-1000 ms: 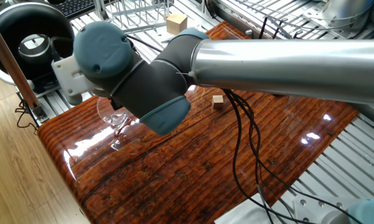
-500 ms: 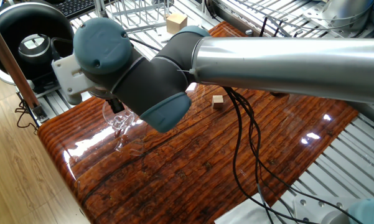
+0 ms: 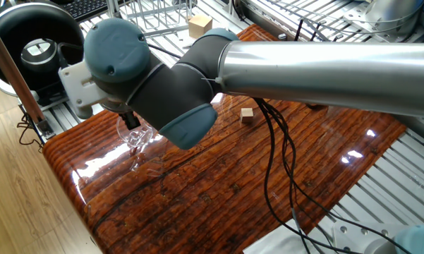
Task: Take the cup off the cup rack
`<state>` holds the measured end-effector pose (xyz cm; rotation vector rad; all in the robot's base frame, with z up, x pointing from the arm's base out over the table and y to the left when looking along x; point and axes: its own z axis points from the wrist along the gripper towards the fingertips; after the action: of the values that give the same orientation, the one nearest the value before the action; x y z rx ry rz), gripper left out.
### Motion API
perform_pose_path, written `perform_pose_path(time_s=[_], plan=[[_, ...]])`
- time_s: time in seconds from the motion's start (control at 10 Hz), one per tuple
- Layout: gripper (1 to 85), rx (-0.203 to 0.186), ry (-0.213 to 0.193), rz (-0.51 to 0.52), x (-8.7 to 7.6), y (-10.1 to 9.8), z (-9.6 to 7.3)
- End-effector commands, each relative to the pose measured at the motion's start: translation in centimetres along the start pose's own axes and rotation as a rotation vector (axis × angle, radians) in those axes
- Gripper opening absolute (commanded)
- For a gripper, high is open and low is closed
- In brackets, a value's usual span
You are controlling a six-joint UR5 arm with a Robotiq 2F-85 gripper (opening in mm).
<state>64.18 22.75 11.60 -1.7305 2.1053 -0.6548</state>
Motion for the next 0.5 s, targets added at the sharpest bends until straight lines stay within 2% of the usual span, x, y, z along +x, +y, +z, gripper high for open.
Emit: perform_pose_path(time_s=[0.0,0.2,0.4], plan=[[55.7,-0.01,-0.032,-0.01,-0.11,0.1,0.09],[54.3,0.003,-0.057,-0.028,0.71,0.45,0.53],[54.3,0.001,-0.067,-0.038,0.78,0.69,0.57]])
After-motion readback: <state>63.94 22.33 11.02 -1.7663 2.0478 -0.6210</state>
